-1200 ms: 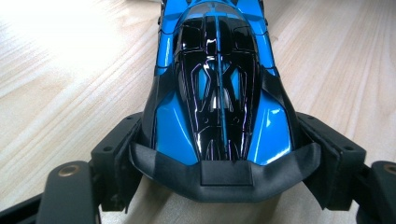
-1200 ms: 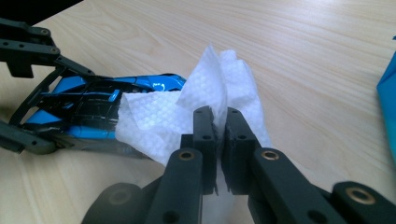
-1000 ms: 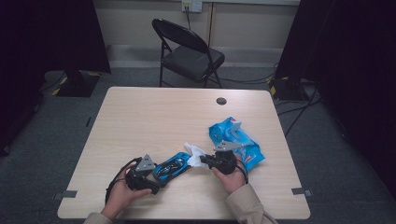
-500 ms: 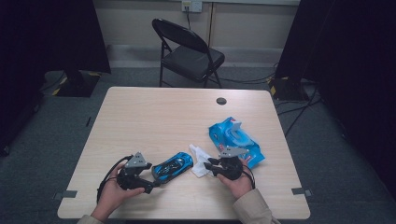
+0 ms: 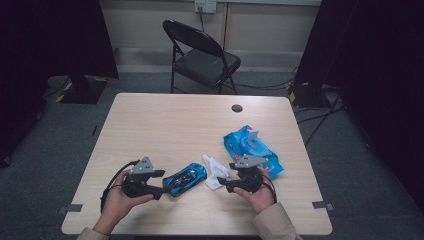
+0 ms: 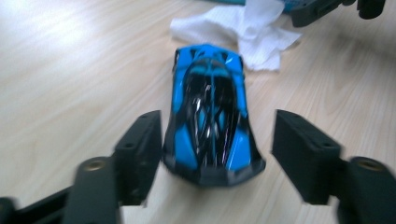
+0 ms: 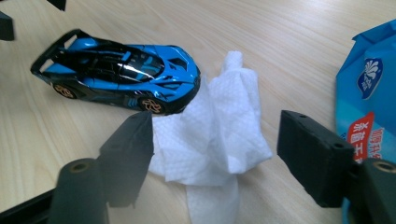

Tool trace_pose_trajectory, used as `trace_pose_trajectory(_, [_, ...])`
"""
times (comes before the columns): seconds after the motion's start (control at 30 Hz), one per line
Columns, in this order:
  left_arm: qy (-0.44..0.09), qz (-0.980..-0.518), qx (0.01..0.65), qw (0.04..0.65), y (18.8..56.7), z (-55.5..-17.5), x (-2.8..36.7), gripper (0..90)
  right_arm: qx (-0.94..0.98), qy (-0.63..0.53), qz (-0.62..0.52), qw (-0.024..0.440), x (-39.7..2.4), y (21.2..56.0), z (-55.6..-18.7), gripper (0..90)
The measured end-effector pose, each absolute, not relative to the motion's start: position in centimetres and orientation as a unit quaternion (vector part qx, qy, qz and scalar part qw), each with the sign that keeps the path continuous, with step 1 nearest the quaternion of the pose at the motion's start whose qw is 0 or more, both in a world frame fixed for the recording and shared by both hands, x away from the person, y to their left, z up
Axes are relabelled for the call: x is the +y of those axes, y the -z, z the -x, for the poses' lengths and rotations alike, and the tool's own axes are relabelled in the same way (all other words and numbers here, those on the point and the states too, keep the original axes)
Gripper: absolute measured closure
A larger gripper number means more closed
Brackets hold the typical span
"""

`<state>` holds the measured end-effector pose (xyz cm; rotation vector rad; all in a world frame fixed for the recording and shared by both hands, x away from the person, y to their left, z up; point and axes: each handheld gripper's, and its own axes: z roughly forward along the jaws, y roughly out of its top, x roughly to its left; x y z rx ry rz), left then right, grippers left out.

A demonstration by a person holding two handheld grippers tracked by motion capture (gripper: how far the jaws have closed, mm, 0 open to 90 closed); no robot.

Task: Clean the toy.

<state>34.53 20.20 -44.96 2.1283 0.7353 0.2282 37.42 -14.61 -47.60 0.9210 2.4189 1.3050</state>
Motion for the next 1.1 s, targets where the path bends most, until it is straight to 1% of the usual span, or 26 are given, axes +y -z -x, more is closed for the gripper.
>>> trace_pose_trajectory(0.03, [-0.091,-0.851,0.29,0.427,44.9,-34.7,19.9,39.8,0.827,-0.45,-0.317,0.117,-14.6,47.5,-37.5,23.3])
trace_pose_trajectory(0.07, [-0.089,-0.852,0.289,0.428,44.8,-35.0,19.5,40.4,0.827,-0.453,-0.314,0.113,-14.5,47.4,-37.5,21.6])
trace_pose_trajectory(0.13, [-0.076,-0.85,0.291,0.432,45.0,-35.6,18.8,43.4,0.828,-0.447,-0.316,0.122,-13.9,47.6,-37.5,24.6])
trace_pose_trajectory(0.2, [-0.077,-0.854,0.289,0.426,45.2,-36.2,18.1,44.1,0.831,-0.437,-0.316,0.134,-13.4,48.0,-37.4,24.7])
trace_pose_trajectory(0.23, [-0.078,-0.856,0.287,0.423,45.2,-36.4,17.9,46.2,0.833,-0.434,-0.313,0.138,-13.3,48.3,-37.5,24.7])
trace_pose_trajectory(0.3, [-0.083,-0.86,0.285,0.416,45.4,-36.9,17.3,47.4,0.834,-0.424,-0.319,0.15,-13.0,48.6,-37.7,26.8])
trace_pose_trajectory(0.37, [-0.085,-0.865,0.279,0.408,45.5,-37.3,16.7,49.4,0.827,-0.426,-0.336,0.149,-13.0,48.7,-38.0,29.4])
trace_pose_trajectory(0.4, [-0.085,-0.866,0.278,0.406,45.7,-37.5,16.5,50.0,0.822,-0.43,-0.341,0.153,-13.0,48.8,-38.1,26.3])
trace_pose_trajectory(0.43, [-0.084,-0.867,0.278,0.405,45.8,-37.6,16.3,51.2,0.825,-0.43,-0.333,0.153,-13.1,48.9,-38.1,26.5])
trace_pose_trajectory(0.47, [-0.084,-0.869,0.277,0.402,45.9,-37.9,16.2,52.1,0.826,-0.421,-0.337,0.162,-13.1,48.9,-38.2,28.4])
trace_pose_trajectory(0.5, [-0.084,-0.869,0.277,0.402,45.9,-37.9,16.2,52.9,0.826,-0.421,-0.337,0.162,-13.1,48.9,-38.2,28.4])
trace_pose_trajectory(0.53, [-0.078,-0.87,0.278,0.4,46.0,-38.1,16.0,53.7,0.814,-0.437,-0.353,0.148,-13.2,49.2,-38.3,37.3])
trace_pose_trajectory(0.63, [-0.084,-0.874,0.276,0.392,46.1,-38.2,15.7,53.7,0.814,-0.438,-0.354,0.141,-13.1,49.4,-38.4,39.5])
trace_pose_trajectory(0.67, [-0.083,-0.874,0.277,0.39,46.2,-38.3,15.5,53.7,0.816,-0.437,-0.35,0.141,-13.1,49.5,-38.4,44.1])
trace_pose_trajectory(0.7, [-0.083,-0.876,0.278,0.384,46.4,-38.4,15.4,53.8,0.818,-0.437,-0.345,0.142,-12.9,49.5,-38.4,45.7])
trace_pose_trajectory(0.77, [-0.081,-0.878,0.28,0.381,46.7,-38.6,15.3,53.2,0.824,-0.431,-0.341,0.141,-12.6,49.7,-38.4,47.2])
trace_pose_trajectory(0.83, [-0.068,-0.874,0.289,0.383,47.0,-38.7,15.1,52.8,0.826,-0.431,-0.337,0.138,-12.4,49.8,-38.4,47.2])
trace_pose_trajectory(0.9, [-0.07,-0.878,0.288,0.375,47.2,-38.6,15.0,51.2,0.832,-0.421,-0.331,0.14,-12.0,50.0,-38.4,47.5])
trace_pose_trajectory(1.0, [-0.072,-0.879,0.287,0.375,47.2,-38.6,14.9,51.2,0.836,-0.418,-0.327,0.138,-11.8,50.2,-38.4,48.3])
trace_pose_trajectory(1.07, [-0.081,-0.881,0.281,0.371,47.2,-38.5,14.8,51.1,0.844,-0.408,-0.317,0.145,-11.6,50.4,-38.4,52.3])
trace_pose_trajectory(1.1, [-0.089,-0.883,0.277,0.369,47.2,-38.3,14.6,50.8,0.849,-0.401,-0.31,0.15,-11.4,50.5,-38.3,56.2])
